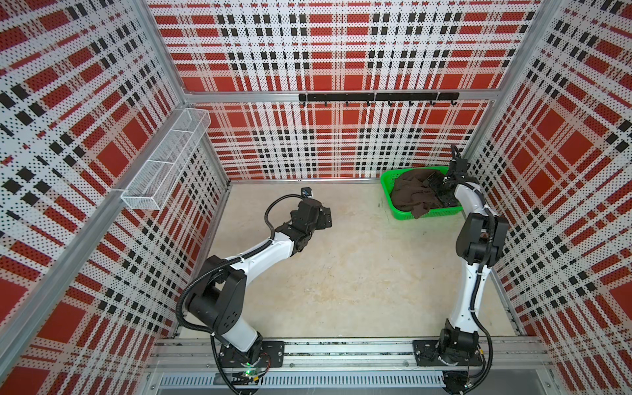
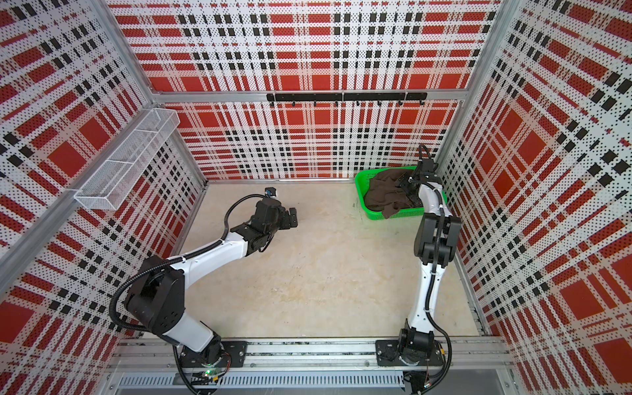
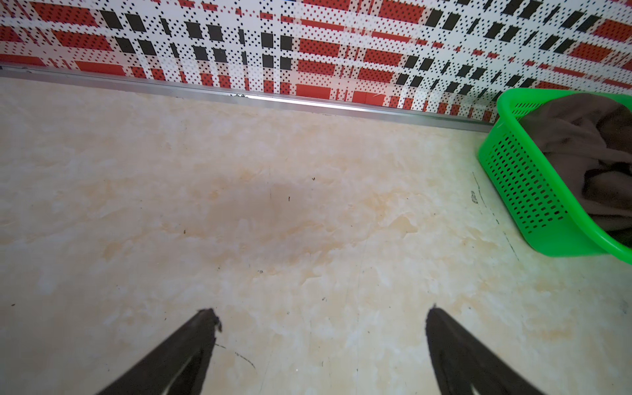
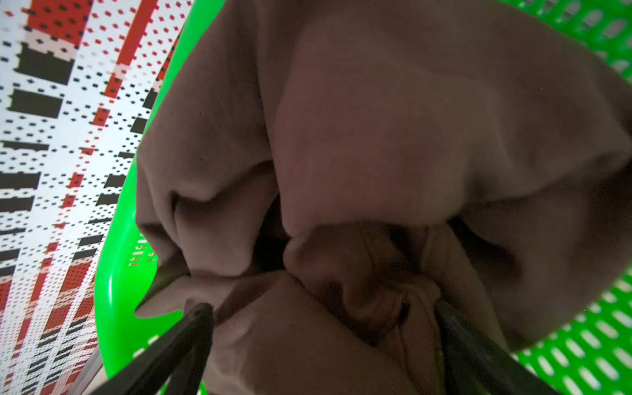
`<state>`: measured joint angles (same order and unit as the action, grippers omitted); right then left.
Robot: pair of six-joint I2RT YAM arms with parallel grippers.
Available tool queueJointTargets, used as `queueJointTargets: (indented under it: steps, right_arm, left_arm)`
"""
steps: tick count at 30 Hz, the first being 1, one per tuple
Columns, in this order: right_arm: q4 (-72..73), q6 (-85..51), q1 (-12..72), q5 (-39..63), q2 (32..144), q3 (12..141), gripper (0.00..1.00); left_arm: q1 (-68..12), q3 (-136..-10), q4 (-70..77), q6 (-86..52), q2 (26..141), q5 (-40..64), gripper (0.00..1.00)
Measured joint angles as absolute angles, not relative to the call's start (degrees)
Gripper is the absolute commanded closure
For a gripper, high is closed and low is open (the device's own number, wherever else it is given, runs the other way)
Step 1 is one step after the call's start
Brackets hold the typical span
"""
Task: Fold and stack the trousers
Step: Pick up the trousers from the basket.
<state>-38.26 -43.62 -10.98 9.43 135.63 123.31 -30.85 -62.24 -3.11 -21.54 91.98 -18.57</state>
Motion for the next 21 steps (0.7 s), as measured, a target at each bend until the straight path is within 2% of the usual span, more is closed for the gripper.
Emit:
queueJointTargets:
  steps: [4, 9, 11, 13, 15, 17, 21]
  right_arm:
    - [-39.7, -44.6, -10.4, 9.2, 140.3, 128.9, 0.03]
    - [-39.9, -45.9, -10.0, 8.9, 141.5, 129.0, 0.21]
    - [-39.5, -46.2, -9.9, 8.8, 141.5, 129.0, 0.38]
    - [-38.8, -46.5, -9.9, 9.1, 141.5, 128.7, 0.61]
    - [-37.9, -46.7, -9.7, 9.7, 141.4, 128.4, 0.75]
    - [-37.3, -46.8, -9.3, 10.3, 141.2, 128.4, 0.85]
    - [-36.2, -46.8, -7.9, 11.9, 139.4, 128.8, 0.94]
  left_arm:
    - [-30.9, -62.4, -3.3, -20.9, 92.3, -18.7, 0.02]
    - [-30.9, -62.4, -3.6, -20.4, 92.3, -18.7, 0.02]
    - [-30.9, -62.4, -3.5, -20.2, 92.3, -18.7, 0.02]
    - [-30.9, -62.4, -3.6, -20.0, 92.3, -18.6, 0.02]
    - [-30.9, -62.4, -3.6, -19.9, 92.2, -18.4, 0.01]
    - [-30.9, -62.4, -3.6, -19.9, 92.2, -18.2, 0.01]
    - [-30.9, -62.4, -4.4, -19.4, 91.3, -17.8, 0.01]
